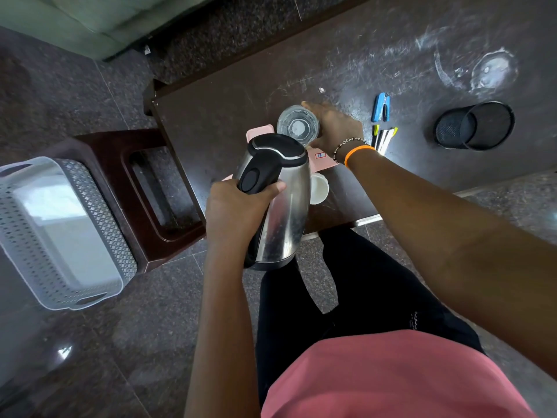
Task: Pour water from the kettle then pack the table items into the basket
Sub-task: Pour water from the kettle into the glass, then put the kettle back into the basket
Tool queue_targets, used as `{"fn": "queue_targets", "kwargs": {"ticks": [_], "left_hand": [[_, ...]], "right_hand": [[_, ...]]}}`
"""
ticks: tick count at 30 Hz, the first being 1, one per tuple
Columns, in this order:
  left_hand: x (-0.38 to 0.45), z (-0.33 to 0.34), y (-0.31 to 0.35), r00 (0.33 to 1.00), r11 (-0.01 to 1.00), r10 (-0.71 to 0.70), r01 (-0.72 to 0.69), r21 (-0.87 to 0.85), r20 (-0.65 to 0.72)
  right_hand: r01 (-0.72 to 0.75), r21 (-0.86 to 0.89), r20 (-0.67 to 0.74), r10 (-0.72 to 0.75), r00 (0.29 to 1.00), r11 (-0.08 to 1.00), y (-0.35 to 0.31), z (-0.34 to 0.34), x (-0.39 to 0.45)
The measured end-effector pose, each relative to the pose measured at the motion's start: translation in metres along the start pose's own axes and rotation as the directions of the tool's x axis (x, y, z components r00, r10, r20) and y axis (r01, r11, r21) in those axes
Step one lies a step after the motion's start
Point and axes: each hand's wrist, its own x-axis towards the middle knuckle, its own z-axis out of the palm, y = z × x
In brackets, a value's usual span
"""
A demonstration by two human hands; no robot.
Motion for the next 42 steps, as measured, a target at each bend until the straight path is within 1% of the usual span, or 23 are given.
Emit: {"fn": "queue_targets", "kwargs": {"ticks": [10,14,18,21,23,25,26,27,28,31,34,36,39,42], "left_hand": [[-0.002,0.0,-0.011,0.999,0.998,0.044,-0.044,-0.034,0.013],[-0.007,-0.003,-0.022,0.999,0.998,0.035,-0.033,-0.062,0.025],[-0.018,-0.005,-0.034,0.998,0.995,0.058,-0.058,-0.077,-0.003],[-0.027,-0.008,-0.041,0.995,0.992,0.093,-0.097,-0.083,-0.047],[-0.035,-0.006,-0.043,0.993,0.99,0.11,-0.114,-0.084,-0.049],[-0.035,-0.006,-0.043,0.993,0.991,0.111,-0.113,-0.066,-0.039],[-0.046,-0.026,-0.07,0.99,0.978,0.098,-0.115,-0.173,-0.106],[-0.046,-0.028,-0.081,0.986,0.974,0.111,-0.134,-0.185,-0.127],[-0.046,-0.024,-0.079,0.984,0.975,0.131,-0.151,-0.165,-0.122],[-0.053,-0.025,-0.078,0.978,0.966,0.157,-0.181,-0.186,-0.14],[-0.058,-0.038,-0.101,0.977,0.949,0.118,-0.164,-0.271,-0.178],[-0.067,-0.05,-0.119,0.967,0.924,0.109,-0.184,-0.336,-0.229],[-0.08,-0.069,-0.143,0.958,0.869,0.053,-0.183,-0.46,-0.282],[-0.093,-0.09,-0.174,0.925,0.817,0.007,-0.224,-0.531,-0.38]], "right_hand": [[0.001,-0.002,0.001,-0.001,1.0,1.0,-0.001,-0.001,0.0],[-0.004,0.001,-0.009,0.004,1.0,1.0,-0.001,0.0,0.001],[0.009,-0.052,-0.015,-0.01,1.0,0.999,0.0,0.001,0.0],[0.007,-0.058,-0.009,-0.007,1.0,0.998,-0.004,0.003,-0.003],[-0.024,-0.059,0.01,0.024,1.0,0.998,0.006,0.001,-0.01],[-0.02,-0.09,0.02,0.022,1.0,0.996,0.01,0.002,-0.012],[0.092,-0.174,0.013,-0.091,0.996,0.98,-0.019,0.018,-0.015],[0.108,-0.165,-0.006,-0.11,0.994,0.98,-0.026,0.02,-0.021],[0.093,-0.147,-0.033,-0.099,0.995,0.985,-0.025,0.014,-0.022],[0.117,-0.176,-0.108,-0.137,0.985,0.977,-0.017,0.021,-0.045],[0.231,-0.263,-0.225,-0.292,0.93,0.937,-0.049,0.035,-0.072],[0.316,-0.222,-0.241,-0.366,0.899,0.923,-0.073,0.045,-0.09],[0.44,-0.108,-0.273,-0.453,0.849,0.891,-0.108,0.062,-0.113],[0.52,-0.058,-0.275,-0.514,0.812,0.852,-0.149,0.078,-0.13]]}}
